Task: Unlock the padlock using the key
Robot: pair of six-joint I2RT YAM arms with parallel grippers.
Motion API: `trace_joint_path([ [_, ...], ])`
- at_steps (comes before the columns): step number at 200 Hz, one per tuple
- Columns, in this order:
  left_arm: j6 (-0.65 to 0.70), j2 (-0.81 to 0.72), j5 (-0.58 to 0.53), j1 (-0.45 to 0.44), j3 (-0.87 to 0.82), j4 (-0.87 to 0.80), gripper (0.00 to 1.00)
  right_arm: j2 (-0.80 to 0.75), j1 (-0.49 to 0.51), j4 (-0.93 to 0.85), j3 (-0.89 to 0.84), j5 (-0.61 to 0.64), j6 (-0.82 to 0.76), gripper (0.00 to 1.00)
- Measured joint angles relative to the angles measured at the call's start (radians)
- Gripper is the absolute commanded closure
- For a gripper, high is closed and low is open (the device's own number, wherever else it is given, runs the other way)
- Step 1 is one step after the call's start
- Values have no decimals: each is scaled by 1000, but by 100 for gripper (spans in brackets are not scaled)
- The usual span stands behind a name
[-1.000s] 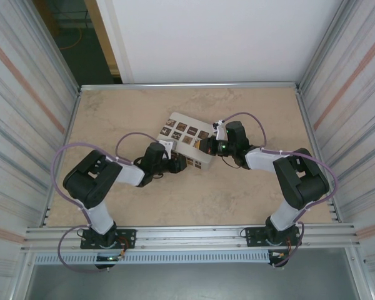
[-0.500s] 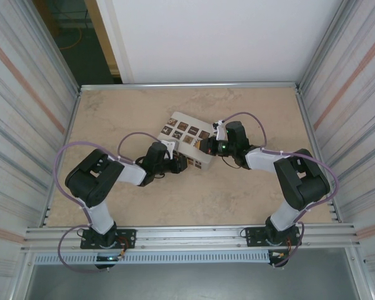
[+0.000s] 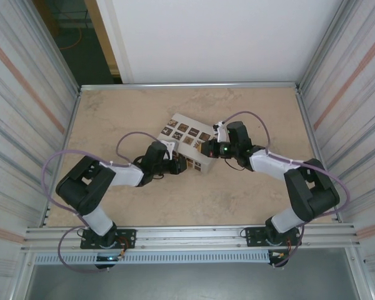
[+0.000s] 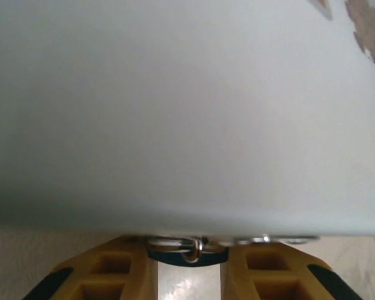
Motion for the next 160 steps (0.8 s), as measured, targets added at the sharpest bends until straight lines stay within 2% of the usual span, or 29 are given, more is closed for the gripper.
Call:
trace_joint_path([
  [60, -124, -121, 8, -21, 0, -155, 100, -257, 24, -103, -49, 74, -107, 100],
  [129, -294, -203, 10, -35, 0, -214, 100, -581, 213, -200, -259, 283, -205, 100],
  [160, -352, -209, 15, -39, 0, -199, 100, -631, 297, -188, -340, 365, -203, 100],
])
